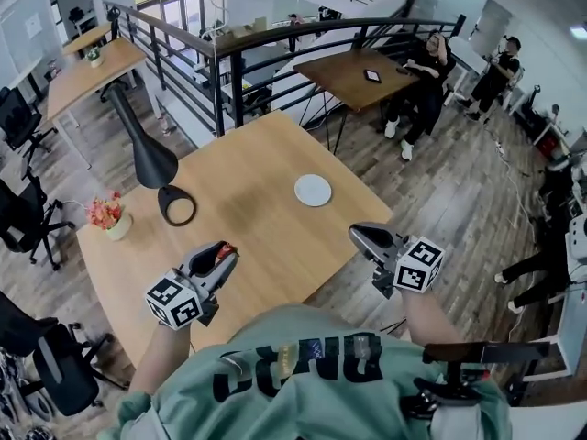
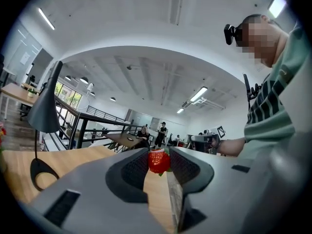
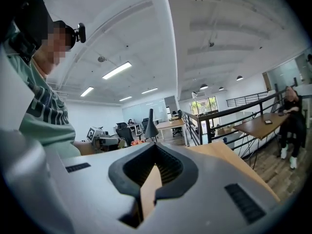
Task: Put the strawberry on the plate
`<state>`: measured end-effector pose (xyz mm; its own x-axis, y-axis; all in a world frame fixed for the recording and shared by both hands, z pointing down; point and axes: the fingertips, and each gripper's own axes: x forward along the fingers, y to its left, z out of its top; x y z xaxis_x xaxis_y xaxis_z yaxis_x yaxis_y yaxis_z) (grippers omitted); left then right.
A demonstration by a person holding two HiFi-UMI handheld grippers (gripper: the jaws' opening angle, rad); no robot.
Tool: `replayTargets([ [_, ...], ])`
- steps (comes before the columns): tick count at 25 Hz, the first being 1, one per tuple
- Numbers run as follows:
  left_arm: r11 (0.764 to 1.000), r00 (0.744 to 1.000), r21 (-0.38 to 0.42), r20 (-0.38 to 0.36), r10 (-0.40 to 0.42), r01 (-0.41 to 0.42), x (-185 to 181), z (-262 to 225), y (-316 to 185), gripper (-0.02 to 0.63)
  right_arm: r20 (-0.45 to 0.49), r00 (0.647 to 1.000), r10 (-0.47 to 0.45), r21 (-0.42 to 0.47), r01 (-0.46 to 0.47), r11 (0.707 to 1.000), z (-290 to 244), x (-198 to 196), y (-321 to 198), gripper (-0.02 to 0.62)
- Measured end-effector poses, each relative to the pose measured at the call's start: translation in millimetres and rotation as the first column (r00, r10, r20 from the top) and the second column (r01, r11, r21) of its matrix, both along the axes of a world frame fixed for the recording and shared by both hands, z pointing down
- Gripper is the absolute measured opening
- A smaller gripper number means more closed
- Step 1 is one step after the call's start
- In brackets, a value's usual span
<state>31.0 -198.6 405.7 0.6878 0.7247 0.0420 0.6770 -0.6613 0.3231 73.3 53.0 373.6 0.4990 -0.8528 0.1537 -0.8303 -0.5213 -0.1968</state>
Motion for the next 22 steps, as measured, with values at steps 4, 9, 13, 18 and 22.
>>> replayTargets([
  [4, 1.000, 1.000, -0.014, 0.004, 0.006, -0.006, 19.4, 1.4, 4.5, 0.137, 0.014, 1.000, -0.001, -0.019, 0.001, 1.000, 2.9, 14.9, 3.2, 0.006],
  [9, 0.999, 0.998, 0.006, 0.026, -0.053, 0.053, 29.6, 8.4, 31.5, 0.137, 0.030, 0.998, -0.056, -0.011, 0.056, 0.998, 9.9, 49.6, 28.4, 0.006],
  [13, 0.984, 0.984, 0.051, 0.035, -0.175, 0.173, 49.8, 17.1, 64.2, 0.137, -0.004, 0.982, -0.189, 0.010, 0.189, 0.982, 21.9, 92.7, 54.8, 0.006],
  [18, 0.950, 0.949, -0.003, 0.060, -0.311, 0.311, 70.1, 8.0, 132.7, 0.137, 0.001, 0.952, -0.307, 0.006, 0.307, 0.952, 29.0, 135.4, 110.1, 0.006],
  [22, 0.932, 0.928, -0.014, 0.095, -0.360, 0.363, 85.5, 4.8, 171.7, 0.137, 0.024, 0.933, -0.360, 0.016, 0.360, 0.933, 36.2, 168.2, 137.3, 0.006],
])
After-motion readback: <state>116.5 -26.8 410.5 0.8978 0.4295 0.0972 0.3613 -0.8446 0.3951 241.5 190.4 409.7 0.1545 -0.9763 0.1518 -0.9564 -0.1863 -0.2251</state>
